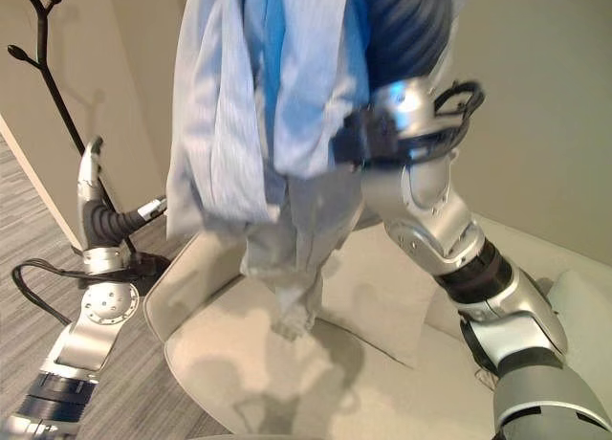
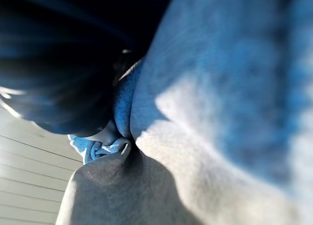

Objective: Hang the clothes on the sofa on the clothes rack.

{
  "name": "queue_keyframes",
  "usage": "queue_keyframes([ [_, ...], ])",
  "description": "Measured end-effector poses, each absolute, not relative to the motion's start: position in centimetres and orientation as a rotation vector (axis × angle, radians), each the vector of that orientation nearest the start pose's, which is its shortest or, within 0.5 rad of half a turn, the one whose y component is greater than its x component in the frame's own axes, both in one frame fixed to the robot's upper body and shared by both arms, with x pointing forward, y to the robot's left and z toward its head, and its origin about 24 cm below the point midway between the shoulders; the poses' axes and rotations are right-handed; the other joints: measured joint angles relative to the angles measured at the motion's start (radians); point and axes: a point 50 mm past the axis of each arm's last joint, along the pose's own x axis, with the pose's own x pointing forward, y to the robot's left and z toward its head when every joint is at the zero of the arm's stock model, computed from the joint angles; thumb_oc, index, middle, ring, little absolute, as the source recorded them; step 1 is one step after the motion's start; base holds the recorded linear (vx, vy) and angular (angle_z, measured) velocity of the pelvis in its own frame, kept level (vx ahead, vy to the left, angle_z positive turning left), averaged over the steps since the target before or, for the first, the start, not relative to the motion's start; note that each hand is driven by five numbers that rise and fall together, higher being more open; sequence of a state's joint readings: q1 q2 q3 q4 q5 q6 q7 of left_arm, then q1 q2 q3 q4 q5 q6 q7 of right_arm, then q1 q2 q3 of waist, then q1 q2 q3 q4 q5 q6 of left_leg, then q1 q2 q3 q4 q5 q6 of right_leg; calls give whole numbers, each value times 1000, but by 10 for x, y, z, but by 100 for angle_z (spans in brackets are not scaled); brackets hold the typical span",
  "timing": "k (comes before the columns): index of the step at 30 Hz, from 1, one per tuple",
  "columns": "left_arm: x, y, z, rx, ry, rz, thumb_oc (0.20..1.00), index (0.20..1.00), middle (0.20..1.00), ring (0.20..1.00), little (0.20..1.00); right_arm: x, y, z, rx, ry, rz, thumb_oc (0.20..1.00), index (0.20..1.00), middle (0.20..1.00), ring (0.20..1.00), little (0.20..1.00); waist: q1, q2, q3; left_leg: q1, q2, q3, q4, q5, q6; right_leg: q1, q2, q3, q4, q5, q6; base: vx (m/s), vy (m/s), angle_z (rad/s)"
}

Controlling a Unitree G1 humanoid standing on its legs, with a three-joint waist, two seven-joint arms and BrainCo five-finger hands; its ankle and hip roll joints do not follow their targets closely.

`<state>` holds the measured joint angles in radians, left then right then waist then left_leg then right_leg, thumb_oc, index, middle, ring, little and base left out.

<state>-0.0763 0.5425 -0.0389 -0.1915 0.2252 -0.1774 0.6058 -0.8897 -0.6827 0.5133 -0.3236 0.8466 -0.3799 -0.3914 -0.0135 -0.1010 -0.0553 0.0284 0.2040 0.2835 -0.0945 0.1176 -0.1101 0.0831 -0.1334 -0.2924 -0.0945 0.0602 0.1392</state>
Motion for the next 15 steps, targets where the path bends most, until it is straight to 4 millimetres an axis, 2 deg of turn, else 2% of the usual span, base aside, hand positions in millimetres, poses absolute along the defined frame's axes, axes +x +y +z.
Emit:
queue_keyframes([
  [3, 241, 207, 159, 533, -699, 372, 1000, 1000, 1000, 1000, 1000, 258, -100, 312, 267, -921, 577, 200, 200, 200, 200, 200, 7, 1, -1, -2, -1, -1, 0, 0, 0, 0, -1, -2, 0, 0, 2, -7, 13, 1],
  [4, 240, 195, 158, 459, -700, 309, 1000, 1000, 1000, 1000, 1000, 259, -104, 311, 244, -908, 584, 200, 200, 200, 200, 200, 17, 0, -2, -2, -2, -2, 0, 0, 0, 0, -1, -2, 0, 0, 2, 0, 0, 0],
  [7, 241, 177, 145, 320, -627, 189, 1000, 1000, 1000, 1000, 1000, 260, -105, 311, 250, -899, 590, 200, 200, 200, 200, 200, 21, -2, -1, -4, -6, -3, 0, 0, 1, -1, -2, -4, 0, -1, 3, -26, 11, 1],
  [8, 240, 167, 138, 243, -586, 137, 1000, 1000, 1000, 1000, 1000, 260, -105, 311, 250, -898, 588, 200, 200, 200, 200, 200, 20, -3, -1, -5, -8, -5, 0, 0, 1, -1, -3, -6, 0, -1, 3, -47, 18, 9],
  [10, 238, 134, 118, 57, -457, -67, 1000, 1000, 1000, 1000, 1000, 262, -106, 311, 248, -895, 579, 200, 200, 200, 200, 200, 21, -8, 0, -13, -14, -20, 0, 1, 2, 1, -8, -21, 0, -1, 3, -34, 24, 17],
  [11, 229, 109, 95, -25, -315, -288, 1000, 1000, 1000, 1000, 1000, 268, -108, 311, 229, -887, 547, 200, 200, 200, 200, 200, 23, -13, 1, -14, -16, -23, 1, 0, 3, 2, -10, -23, 0, -1, 3, -17, 25, 9],
  [13, 225, 107, 83, -83, -232, -361, 1000, 1000, 1000, 1000, 1000, 279, -113, 312, 200, -877, 496, 200, 200, 200, 200, 200, 21, -18, 7, -13, -17, -22, 1, 0, 3, 2, -11, -22, 0, -1, 3, -9, 35, 0],
  [15, 222, 116, 69, -129, -130, -411, 1000, 1000, 1000, 1000, 1000, 298, -123, 322, 190, -867, 376, 200, 200, 200, 200, 200, 24, -24, 20, -9, -21, -22, 1, -2, 6, 6, -14, -23, 0, -2, 4, -7, 52, 0],
])
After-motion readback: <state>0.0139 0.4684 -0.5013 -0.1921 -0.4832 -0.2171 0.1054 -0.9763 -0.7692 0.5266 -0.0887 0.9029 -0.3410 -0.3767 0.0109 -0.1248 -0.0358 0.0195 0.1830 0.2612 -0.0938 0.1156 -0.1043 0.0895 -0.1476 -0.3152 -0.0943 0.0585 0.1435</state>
